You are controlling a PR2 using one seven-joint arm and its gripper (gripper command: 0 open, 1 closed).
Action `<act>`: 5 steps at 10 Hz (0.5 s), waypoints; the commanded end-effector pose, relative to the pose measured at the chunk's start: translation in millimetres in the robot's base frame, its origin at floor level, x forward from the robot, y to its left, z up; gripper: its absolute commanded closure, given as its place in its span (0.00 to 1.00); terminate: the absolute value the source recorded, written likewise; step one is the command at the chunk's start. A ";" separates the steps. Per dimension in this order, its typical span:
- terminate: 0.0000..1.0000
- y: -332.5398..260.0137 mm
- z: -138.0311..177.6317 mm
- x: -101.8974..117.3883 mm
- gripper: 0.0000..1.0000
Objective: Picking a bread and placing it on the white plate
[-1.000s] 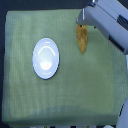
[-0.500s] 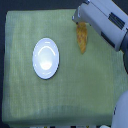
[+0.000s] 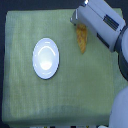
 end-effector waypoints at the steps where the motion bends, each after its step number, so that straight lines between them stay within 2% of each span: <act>1: 0.00 -0.8 -13.0 -23.5 1.00; 5: 0.00 0.8 -5.6 -24.2 1.00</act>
